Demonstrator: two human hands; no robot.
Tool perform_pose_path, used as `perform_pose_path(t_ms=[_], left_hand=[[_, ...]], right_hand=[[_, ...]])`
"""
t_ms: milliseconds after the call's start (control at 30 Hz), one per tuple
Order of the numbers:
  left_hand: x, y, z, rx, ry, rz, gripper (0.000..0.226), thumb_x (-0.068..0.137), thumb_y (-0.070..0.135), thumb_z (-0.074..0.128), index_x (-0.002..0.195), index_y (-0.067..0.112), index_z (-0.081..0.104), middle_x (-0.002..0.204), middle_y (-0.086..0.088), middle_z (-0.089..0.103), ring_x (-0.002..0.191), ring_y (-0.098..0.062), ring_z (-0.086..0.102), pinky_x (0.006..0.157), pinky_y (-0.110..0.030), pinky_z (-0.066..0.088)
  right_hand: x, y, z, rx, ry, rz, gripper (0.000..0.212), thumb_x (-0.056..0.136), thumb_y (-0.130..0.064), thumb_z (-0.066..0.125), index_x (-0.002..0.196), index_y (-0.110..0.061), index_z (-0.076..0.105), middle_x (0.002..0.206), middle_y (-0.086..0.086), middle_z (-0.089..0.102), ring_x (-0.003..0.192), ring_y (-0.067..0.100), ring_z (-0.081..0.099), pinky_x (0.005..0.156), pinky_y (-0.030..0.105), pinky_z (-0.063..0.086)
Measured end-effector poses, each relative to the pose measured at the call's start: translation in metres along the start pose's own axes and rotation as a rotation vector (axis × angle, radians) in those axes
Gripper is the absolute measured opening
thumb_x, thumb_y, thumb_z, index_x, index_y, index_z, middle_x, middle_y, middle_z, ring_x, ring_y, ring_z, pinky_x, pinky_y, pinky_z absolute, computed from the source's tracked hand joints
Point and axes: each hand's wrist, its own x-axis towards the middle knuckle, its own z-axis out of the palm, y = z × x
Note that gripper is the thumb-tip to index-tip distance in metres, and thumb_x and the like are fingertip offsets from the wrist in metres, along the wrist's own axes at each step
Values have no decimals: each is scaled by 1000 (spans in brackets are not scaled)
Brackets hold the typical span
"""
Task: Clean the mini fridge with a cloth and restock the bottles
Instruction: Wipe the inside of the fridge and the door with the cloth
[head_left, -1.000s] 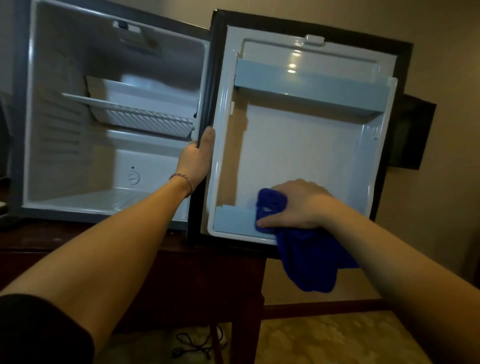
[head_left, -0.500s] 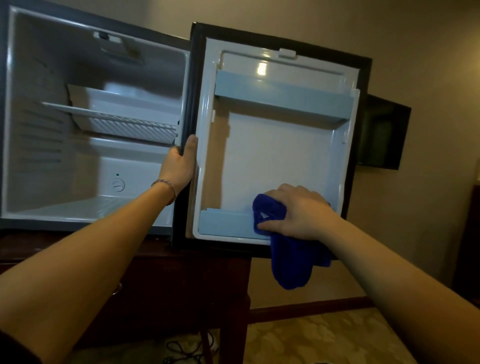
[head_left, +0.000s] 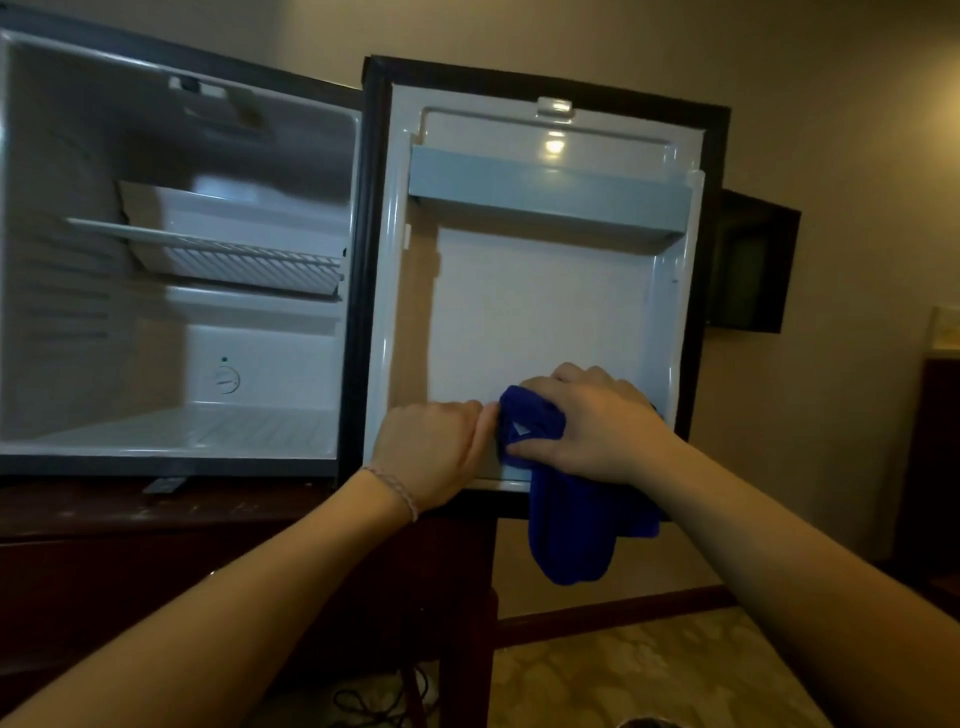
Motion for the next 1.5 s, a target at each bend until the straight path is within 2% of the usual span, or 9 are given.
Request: perform_pose_path(t_ms=[100, 167, 267, 400, 567, 967, 1167, 1400, 1500], left_hand=[[2, -2, 1, 94, -24, 55, 22, 102, 35, 44, 101, 23, 63, 58, 4, 58, 40, -16, 52, 34, -30, 45], [6, -1, -2, 48, -56, -22, 37, 104, 44, 29, 108, 26, 62, 62, 4, 61, 46, -16, 57, 43, -34, 52], [10, 12, -7, -96, -37, -207, 78, 95, 61, -2, 83, 27, 67, 61, 6, 61, 51, -11, 58, 53, -33, 54], [20, 30, -8, -163, -60, -252, 74, 97, 59, 6, 70, 22, 64, 64, 3, 62, 57, -17, 60, 58, -33, 52], [29, 44, -8, -125, -80, -316, 71, 101, 56, 15, 62, 18, 61, 61, 2, 57, 56, -18, 54, 50, -27, 35], [35, 59, -6, 1, -173, -287, 72, 102, 57, 13, 56, 18, 54, 55, 5, 51, 51, -14, 51, 52, -27, 36], [35, 60, -5, 72, -174, -262, 63, 103, 53, 19, 57, 20, 46, 54, 6, 44, 53, -18, 48, 51, -29, 33], [34, 60, -5, 164, -203, -162, 45, 106, 44, 25, 93, 25, 64, 59, 4, 43, 59, -21, 55, 55, -30, 43], [33, 58, 2, 155, -155, -197, 54, 104, 48, 26, 66, 22, 54, 53, 5, 38, 47, -18, 42, 48, -26, 32]], right_hand=[[-6, 8, -1, 131, 50, 45, 69, 79, -77, 56, 138, -42, 44, 116, -9, 53, 102, 16, 53, 90, 43, 51], [-11, 13, -5, 276, 84, 70, 64, 79, -74, 62, 131, -40, 49, 111, -11, 54, 97, 12, 56, 87, 41, 54], [-17, 14, -13, 364, 156, 47, 57, 80, -72, 62, 125, -38, 50, 111, -9, 55, 94, 12, 59, 86, 41, 56], [-27, 20, -24, 297, 423, 24, 69, 84, -69, 59, 141, -40, 34, 130, -1, 50, 112, 22, 56, 89, 46, 55], [-37, 43, -51, 42, 800, 164, 61, 90, -56, 63, 141, -30, 41, 134, 13, 45, 114, 33, 51, 86, 47, 54], [-20, 52, -2, 374, 941, 398, 72, 81, -55, 74, 140, -43, 34, 153, 2, 23, 134, 30, 40, 101, 52, 49], [-30, 43, 28, 397, 978, 462, 71, 84, -42, 77, 140, -38, 34, 148, 7, 30, 126, 28, 48, 93, 34, 48], [-34, 46, 30, 726, 998, 584, 63, 83, -48, 75, 136, -32, 45, 136, -1, 41, 109, 13, 50, 82, 25, 44], [-25, 50, 16, 782, 991, 643, 68, 82, -53, 75, 137, -28, 45, 131, -1, 45, 102, 10, 49, 79, 22, 41]])
